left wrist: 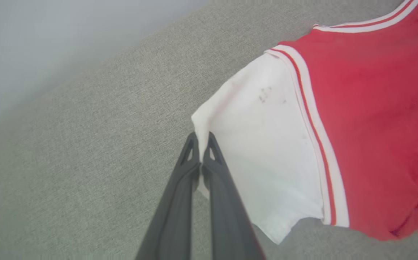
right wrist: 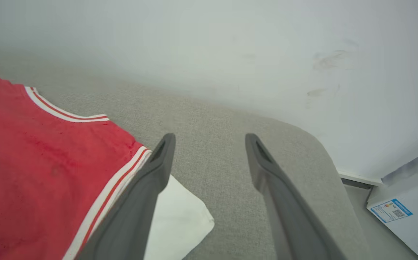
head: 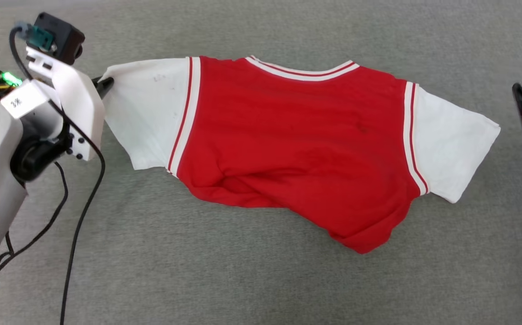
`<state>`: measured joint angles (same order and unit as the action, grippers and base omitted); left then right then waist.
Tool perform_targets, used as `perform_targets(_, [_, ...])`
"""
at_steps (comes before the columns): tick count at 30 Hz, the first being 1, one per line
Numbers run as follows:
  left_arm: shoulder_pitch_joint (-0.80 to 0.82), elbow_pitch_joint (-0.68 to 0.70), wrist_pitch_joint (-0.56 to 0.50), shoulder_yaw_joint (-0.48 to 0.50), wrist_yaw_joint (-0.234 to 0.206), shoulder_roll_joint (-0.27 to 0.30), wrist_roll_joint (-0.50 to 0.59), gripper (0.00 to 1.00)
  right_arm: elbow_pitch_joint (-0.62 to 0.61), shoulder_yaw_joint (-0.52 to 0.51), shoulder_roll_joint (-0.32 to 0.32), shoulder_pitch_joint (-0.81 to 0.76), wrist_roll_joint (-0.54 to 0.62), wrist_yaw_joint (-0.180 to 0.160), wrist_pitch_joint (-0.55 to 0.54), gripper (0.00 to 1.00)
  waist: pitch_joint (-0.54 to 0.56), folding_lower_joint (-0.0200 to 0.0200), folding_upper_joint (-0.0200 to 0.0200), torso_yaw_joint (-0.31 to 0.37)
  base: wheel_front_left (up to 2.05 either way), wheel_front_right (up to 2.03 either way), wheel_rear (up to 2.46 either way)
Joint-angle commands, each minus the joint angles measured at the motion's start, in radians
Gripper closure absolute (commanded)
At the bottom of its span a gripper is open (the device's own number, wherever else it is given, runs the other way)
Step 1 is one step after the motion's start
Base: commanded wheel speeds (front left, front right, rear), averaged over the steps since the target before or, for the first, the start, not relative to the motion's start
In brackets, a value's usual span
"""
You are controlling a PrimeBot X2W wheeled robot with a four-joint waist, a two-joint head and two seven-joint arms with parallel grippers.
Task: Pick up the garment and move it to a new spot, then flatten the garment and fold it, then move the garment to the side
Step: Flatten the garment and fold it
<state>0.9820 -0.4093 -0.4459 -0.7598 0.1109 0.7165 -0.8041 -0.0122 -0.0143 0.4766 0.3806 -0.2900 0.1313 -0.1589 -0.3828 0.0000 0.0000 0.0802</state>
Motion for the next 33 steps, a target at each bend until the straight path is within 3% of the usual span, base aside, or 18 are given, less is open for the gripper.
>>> perform_targets(1, [-0.021,0.022,0.013,0.008,-0.012,0.012,-0.001,1.0,0.007,0.016,0.037,0.027,-0.027,-0.001,-0.044,0.0,0.01,0.0,0.0,-0.017,0.0,0.0,0.0])
perform_targets(8, [-0.06,0.128,0.03,0.004,-0.047,0.031,0.012,1.0,0.075,0.185,0.227,0.116,-0.222,-0.001,-0.44,0.0,0.002,0.0,0.0,-0.061,0.0,0.0,0.0])
perform_targets(11, [-0.065,0.159,0.032,0.0,-0.057,0.034,0.018,1.0,0.115,0.242,0.269,0.174,-0.29,-0.001,-0.583,0.0,-0.01,0.0,0.0,-0.074,0.0,0.0,0.0])
perform_targets(15, [-0.052,0.184,0.036,-0.002,-0.065,0.031,0.028,1.0,0.191,0.291,0.286,0.253,-0.323,-0.001,-0.69,0.0,-0.032,0.0,0.0,-0.09,0.0,0.0,0.0])
perform_targets(25, [-0.018,0.206,0.05,0.005,-0.067,0.016,0.034,1.0,0.374,0.349,0.223,0.357,-0.301,-0.001,-0.681,0.0,-0.087,0.0,0.0,-0.122,0.0,0.0,0.0])
perform_targets(26, [-0.013,0.206,0.056,0.005,-0.067,0.016,0.037,1.0,0.443,0.387,0.199,0.343,-0.282,-0.001,-0.666,0.0,-0.099,0.0,0.0,-0.127,0.0,0.0,0.0])
perform_targets(32, [-0.013,0.194,0.063,0.0,-0.062,0.013,0.033,1.0,0.541,0.464,0.162,0.297,-0.306,0.0,-0.648,0.0,-0.101,0.0,0.0,-0.127,0.0,0.0,0.0])
perform_targets(33, [-0.015,0.19,0.065,0.0,-0.062,0.013,0.032,1.0,0.543,0.472,0.16,0.298,-0.313,0.001,-0.638,0.05,-0.097,0.0,0.0,-0.124,0.0,0.0,0.0])
